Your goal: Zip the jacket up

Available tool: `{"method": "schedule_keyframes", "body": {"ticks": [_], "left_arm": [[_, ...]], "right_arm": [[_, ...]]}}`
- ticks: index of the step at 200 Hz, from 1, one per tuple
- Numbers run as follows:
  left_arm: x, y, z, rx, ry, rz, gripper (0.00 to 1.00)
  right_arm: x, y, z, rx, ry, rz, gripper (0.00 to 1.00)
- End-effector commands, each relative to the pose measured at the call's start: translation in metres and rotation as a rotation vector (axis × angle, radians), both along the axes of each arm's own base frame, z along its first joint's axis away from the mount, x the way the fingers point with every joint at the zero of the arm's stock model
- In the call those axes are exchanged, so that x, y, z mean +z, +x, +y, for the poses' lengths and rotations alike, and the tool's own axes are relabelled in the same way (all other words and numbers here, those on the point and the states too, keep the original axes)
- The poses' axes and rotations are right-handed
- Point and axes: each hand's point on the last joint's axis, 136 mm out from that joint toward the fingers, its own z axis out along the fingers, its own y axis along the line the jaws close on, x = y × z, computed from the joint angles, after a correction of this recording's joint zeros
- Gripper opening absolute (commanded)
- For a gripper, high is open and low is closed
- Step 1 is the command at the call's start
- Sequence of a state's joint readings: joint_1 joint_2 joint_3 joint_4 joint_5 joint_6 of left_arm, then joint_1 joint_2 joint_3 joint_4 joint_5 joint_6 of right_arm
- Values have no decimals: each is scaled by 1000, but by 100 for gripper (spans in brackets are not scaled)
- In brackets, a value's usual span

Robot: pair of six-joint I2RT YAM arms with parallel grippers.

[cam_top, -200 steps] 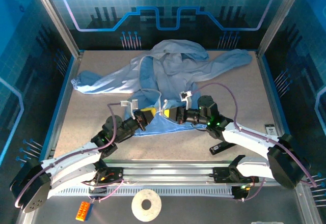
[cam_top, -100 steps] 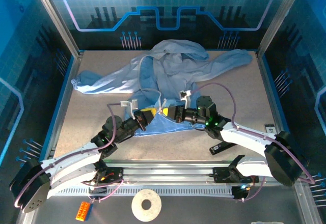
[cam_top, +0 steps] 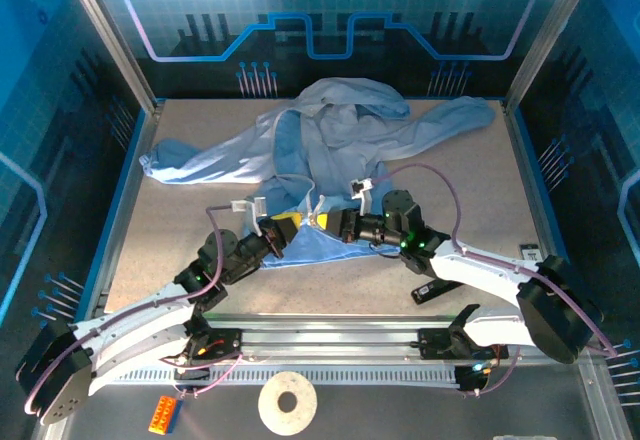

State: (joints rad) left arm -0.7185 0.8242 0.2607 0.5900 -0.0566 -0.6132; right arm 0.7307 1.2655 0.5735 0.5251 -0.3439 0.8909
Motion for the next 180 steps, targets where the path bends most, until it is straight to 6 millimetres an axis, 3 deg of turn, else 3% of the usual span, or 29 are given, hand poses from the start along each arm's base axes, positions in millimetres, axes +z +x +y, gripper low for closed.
{"method": "schedule_keyframes", "body": {"ticks": [1,180], "left_arm": [[-10,-1,4,17,48,-10,0],[-21,-7,2,-11,161,-40,0]], "right_arm": [[13,2,7,-9,30,-27,0],[11,9,8,-61,3,16,0]]}}
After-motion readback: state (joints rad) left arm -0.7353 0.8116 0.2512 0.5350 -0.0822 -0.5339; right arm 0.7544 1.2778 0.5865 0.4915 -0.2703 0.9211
